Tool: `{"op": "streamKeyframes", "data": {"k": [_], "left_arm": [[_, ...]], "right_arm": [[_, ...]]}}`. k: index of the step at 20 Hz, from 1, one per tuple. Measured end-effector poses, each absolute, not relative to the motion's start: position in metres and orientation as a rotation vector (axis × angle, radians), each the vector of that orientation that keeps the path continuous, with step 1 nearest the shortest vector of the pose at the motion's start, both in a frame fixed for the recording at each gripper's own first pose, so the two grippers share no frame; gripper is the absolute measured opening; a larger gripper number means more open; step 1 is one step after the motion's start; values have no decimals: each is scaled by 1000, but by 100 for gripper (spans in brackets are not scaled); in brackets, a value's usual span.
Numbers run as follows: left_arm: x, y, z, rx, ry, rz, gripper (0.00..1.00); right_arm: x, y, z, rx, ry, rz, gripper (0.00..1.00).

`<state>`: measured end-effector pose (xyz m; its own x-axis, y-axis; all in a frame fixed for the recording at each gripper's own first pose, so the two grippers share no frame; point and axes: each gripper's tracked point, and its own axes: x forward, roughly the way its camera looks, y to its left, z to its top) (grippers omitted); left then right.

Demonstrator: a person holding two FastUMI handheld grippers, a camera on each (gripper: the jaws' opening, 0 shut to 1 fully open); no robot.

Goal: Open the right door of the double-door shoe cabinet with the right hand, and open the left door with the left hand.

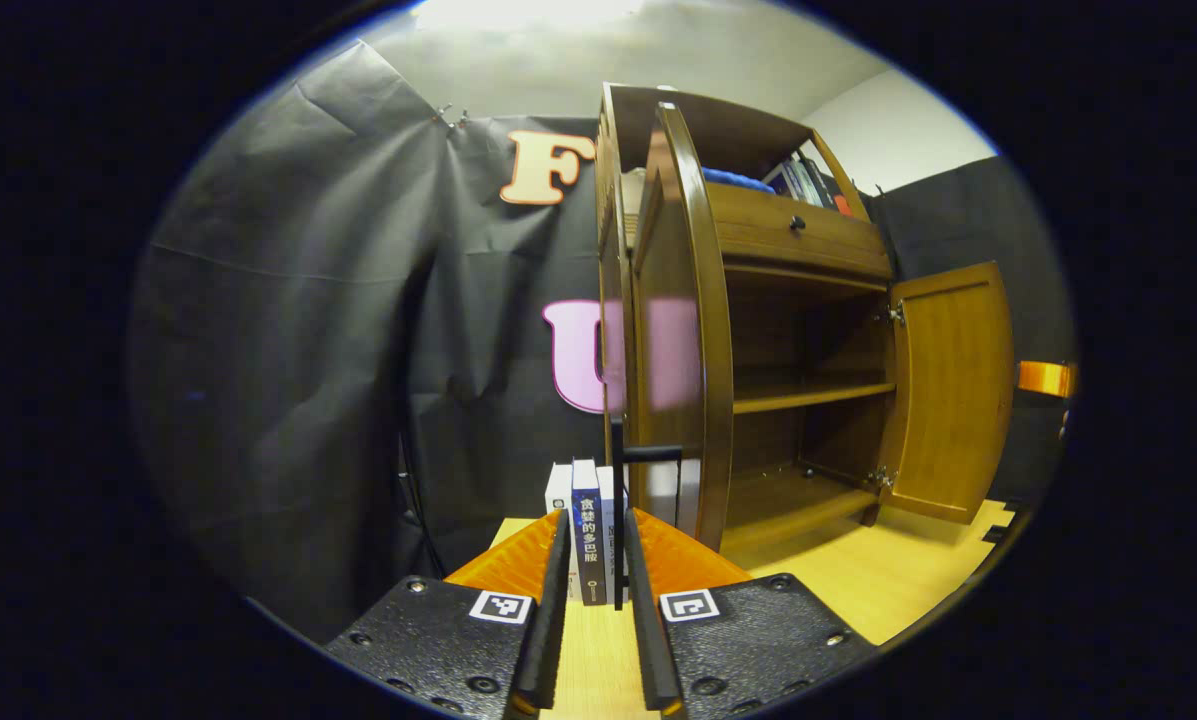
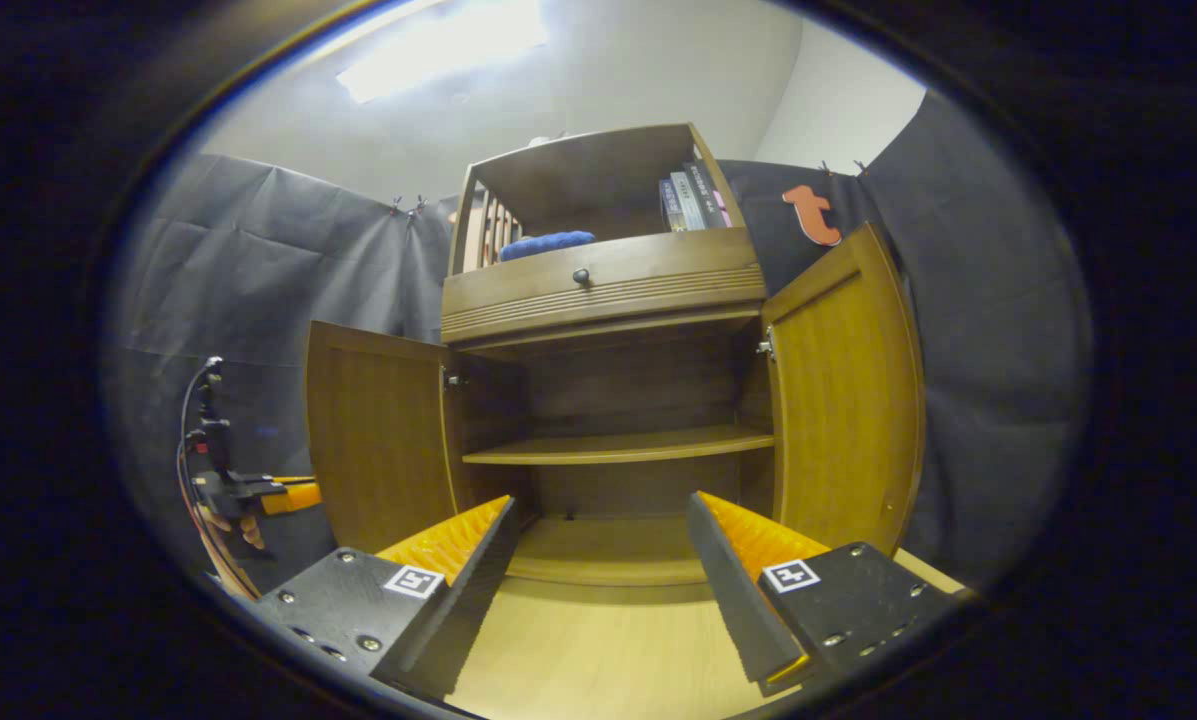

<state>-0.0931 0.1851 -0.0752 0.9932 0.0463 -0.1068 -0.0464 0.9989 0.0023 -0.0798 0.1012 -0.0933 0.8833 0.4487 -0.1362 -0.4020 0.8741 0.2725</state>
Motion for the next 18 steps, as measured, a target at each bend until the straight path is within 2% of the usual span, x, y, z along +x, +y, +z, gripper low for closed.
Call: {"op": "streamKeyframes", "data": {"k": [3,5,7,9,14,18], "left_arm": [[-110,190,-60,18,73,101,51],[-116,187,-45,12,70,106,70],[-125,180,-26,25,33,114,85],[-136,174,-18,64,8,154,92],[-139,136,1,34,21,138,95],[-141,110,33,11,-40,156,94]], "right_arm": [[-82,88,-92,249,192,433,100],[-81,83,-86,252,185,429,100],[-80,77,-81,249,177,423,100],[-81,70,-74,236,166,418,100],[-83,72,-56,197,138,435,100],[-84,72,-45,171,112,444,100]]}}
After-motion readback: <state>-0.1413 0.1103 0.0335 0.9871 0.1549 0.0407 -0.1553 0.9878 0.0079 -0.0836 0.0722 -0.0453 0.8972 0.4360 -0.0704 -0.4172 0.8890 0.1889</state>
